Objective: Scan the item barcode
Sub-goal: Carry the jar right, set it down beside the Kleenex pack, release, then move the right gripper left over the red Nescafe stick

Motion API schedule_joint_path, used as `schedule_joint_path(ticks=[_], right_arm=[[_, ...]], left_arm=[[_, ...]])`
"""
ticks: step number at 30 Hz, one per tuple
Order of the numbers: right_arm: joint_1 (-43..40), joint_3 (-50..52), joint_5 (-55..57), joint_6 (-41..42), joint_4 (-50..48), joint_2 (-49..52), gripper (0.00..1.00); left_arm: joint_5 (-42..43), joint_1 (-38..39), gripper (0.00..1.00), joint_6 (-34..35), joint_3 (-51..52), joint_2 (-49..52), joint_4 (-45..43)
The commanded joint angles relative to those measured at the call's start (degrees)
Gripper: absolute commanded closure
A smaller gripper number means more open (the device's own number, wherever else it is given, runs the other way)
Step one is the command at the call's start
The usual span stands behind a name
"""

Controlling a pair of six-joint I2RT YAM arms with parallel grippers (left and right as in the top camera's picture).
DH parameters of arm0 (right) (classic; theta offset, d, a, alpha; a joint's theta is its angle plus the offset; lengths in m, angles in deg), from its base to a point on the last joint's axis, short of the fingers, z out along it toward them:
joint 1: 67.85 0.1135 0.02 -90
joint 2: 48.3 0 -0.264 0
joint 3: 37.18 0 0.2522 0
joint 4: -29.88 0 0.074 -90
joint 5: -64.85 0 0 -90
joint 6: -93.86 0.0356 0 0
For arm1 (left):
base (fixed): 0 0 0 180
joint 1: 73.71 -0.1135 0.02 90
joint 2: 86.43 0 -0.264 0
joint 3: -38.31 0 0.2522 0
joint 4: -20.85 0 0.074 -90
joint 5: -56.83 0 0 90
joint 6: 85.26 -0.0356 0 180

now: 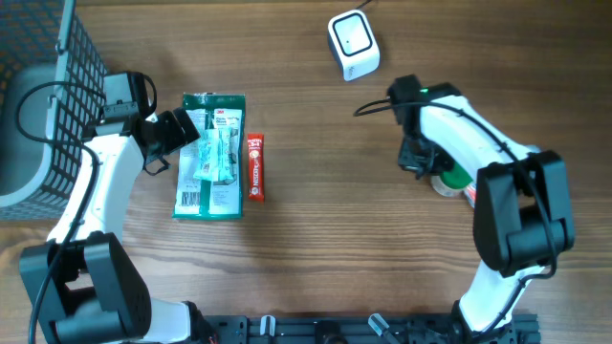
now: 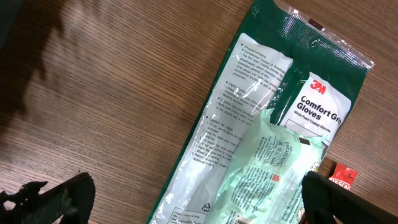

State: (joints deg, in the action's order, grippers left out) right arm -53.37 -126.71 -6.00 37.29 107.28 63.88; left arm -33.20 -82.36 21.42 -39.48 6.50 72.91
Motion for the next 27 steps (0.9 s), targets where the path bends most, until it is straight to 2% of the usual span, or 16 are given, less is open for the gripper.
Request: schedule_joint_path(ticks=[1,6,10,12,13,16,19,21,22,23,24,25,26,27], right_arm=[[-3.28,0.52,2.01,1.05,1.62,0.0,0.96],[-3.96,0.52,0.63,0.37,1.75,0.0,0.95],[-3.69,0.52,-16.72,-7.56,-4.44,0.0,0.89],[-2.89,0.52,-25.7,-10.25,-8.26,0.0,0.89],[-1.77,0.52,-33.83,-10.38,-11.85,0.0,0.9],[2.64,0.52,-42.93,-6.23,-19.76,0.0,0.9],[10.36,0.52,-43.19,-0.98,-28.3,0.0,0.89],[16.2,0.52,-41.79,0.55,-33.9,0.0,0.83],[19.71,0.52,-39.98,1.33,-37.07,0.0,0.74],[22.43,0.52,-38.23,1.29,-39.56,0.0,0.71],[25.79,0.52,-35.85,1.2,-42.66,0.0,0.59],[28.63,0.52,-32.22,1.22,-44.87,0.0,0.26],[30.64,0.52,-29.77,1.27,-46.38,0.0,0.04],[33.16,0.52,-26.4,1.22,-48.54,0.0,0.0]], left_arm=[[0.44,-0.22,0.0,0.31,-0.52,-1.14,-0.15],[0.44,-0.22,0.0,0.28,-0.52,-1.14,-0.15],[0.46,-0.22,0.0,0.31,-0.52,-1.14,-0.15],[0.44,-0.22,0.0,0.28,-0.52,-1.14,-0.15],[0.46,-0.22,0.0,0.31,-0.52,-1.14,-0.15],[0.46,-0.22,0.0,0.31,-0.52,-1.14,-0.15],[0.46,-0.22,0.0,0.31,-0.52,-1.14,-0.15],[0.44,-0.22,0.0,0.31,-0.52,-1.14,-0.15],[0.46,-0.2,0.0,0.31,-0.52,-1.14,-0.15],[0.44,-0.22,0.0,0.28,-0.52,-1.14,-0.15],[0.46,-0.22,0.0,0.31,-0.52,-1.14,-0.15],[0.44,-0.22,0.0,0.31,-0.52,-1.14,-0.15],[0.46,-0.22,0.0,0.31,-0.52,-1.14,-0.15],[0.46,-0.22,0.0,0.28,-0.52,-1.14,-0.15]])
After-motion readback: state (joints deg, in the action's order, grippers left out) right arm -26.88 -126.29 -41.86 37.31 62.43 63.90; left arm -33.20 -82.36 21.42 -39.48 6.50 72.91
